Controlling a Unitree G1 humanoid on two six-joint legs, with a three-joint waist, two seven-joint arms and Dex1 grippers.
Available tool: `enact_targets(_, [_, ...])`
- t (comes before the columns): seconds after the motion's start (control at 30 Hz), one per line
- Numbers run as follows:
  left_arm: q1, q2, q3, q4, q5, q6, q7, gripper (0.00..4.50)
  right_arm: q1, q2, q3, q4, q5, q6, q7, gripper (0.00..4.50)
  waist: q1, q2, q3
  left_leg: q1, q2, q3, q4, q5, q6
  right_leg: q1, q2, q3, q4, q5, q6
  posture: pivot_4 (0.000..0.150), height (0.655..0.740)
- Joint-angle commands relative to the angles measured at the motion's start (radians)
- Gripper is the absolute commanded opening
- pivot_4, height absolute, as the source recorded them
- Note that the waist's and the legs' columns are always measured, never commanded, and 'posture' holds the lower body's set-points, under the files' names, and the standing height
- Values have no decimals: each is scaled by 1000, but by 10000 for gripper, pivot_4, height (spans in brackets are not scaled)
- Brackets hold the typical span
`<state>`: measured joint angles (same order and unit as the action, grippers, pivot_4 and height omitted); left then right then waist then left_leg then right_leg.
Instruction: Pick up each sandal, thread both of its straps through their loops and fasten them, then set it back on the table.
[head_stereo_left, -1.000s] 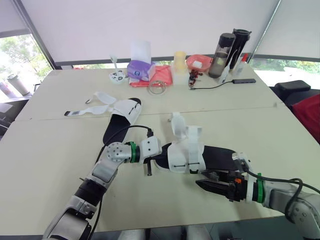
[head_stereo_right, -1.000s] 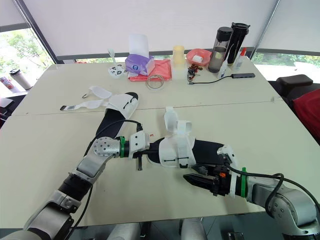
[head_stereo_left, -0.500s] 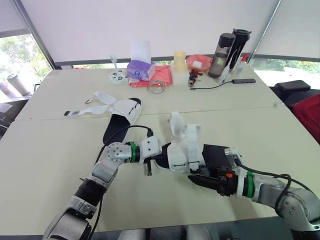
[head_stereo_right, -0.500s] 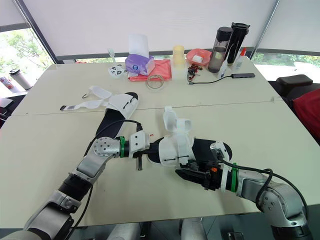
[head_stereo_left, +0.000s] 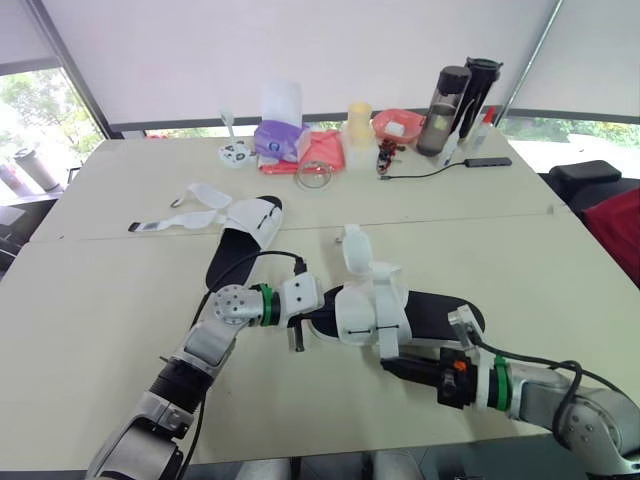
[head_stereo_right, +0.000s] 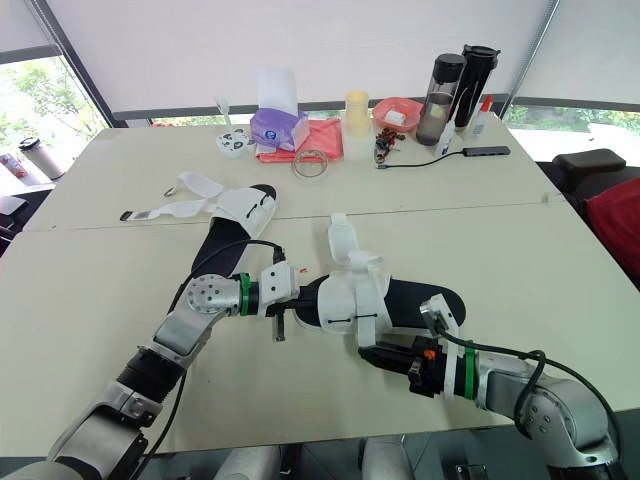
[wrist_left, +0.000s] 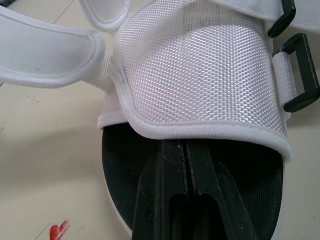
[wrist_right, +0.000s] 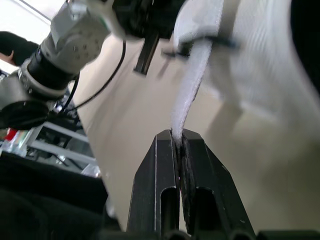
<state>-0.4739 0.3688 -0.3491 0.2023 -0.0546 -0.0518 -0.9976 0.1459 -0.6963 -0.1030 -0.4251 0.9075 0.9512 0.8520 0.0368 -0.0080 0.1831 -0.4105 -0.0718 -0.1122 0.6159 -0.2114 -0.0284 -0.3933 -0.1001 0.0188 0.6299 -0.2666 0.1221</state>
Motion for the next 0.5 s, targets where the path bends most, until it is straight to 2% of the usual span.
enact_targets(0.03, [13, 2, -6, 0, 11, 5, -1, 0, 40, -22, 27, -61, -10, -18, 31, 94, -2, 0, 0, 0, 0, 0, 0, 0, 0, 0, 0, 0, 0, 0, 0, 1500, 7400])
enact_targets(0.3, [14, -10, -18, 28, 17, -13, -7, 0, 191, -92, 114, -154, -129, -109, 57, 94, 1, -1, -1, 0, 0, 0, 0, 0, 0, 1, 0, 0, 0, 0, 0, 1500, 7400])
enact_targets(0.5, [6, -18, -20, 59, 22, -36, -15, 0, 266, -119, 154, -184, -177, -168, 70, 94, 3, -8, -6, 0, 0, -1, 0, 0, 0, 2, 0, -1, -1, -1, 0, 1500, 7400])
